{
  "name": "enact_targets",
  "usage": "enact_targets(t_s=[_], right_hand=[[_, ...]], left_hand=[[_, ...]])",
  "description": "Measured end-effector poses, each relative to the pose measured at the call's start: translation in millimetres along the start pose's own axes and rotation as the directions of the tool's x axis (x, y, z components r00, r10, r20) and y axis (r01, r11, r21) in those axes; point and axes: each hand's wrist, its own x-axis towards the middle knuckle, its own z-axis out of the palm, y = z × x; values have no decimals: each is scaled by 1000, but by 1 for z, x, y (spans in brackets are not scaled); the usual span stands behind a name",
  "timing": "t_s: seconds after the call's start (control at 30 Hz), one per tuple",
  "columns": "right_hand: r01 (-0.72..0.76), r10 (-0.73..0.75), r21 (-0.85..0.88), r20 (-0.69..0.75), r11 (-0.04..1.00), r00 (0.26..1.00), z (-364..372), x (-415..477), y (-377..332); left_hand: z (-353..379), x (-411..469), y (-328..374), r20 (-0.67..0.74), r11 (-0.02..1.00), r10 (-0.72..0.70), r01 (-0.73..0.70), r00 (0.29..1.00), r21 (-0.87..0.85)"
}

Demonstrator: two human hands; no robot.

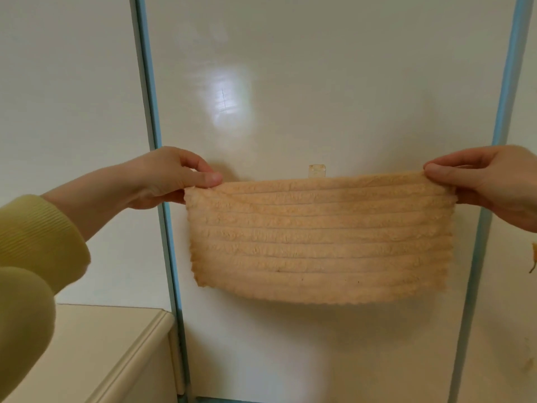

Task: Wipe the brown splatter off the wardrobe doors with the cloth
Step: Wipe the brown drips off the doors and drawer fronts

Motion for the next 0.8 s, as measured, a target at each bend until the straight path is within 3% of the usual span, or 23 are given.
enact_targets(t_s=[0.2, 0.4, 0.6, 0.8], right_hand=[[136, -136, -10, -8, 991, 991, -7, 24, -3], [220, -216, -136, 41, 966, 975, -6, 43, -38], [133, -108, -214, 126, 968, 986, -27, 70, -104], [46, 51, -439, 206, 897, 977, -102, 147, -161]], left_hand=[[-29, 3, 2, 132, 996, 81, -84, 988, 20], [-52, 14, 25, 28, 984, 175, -175, 984, 15], [-96, 28, 79, -109, 974, 208, -196, 972, 114], [-158, 42, 168, 7, 949, 246, -242, 969, 203]])
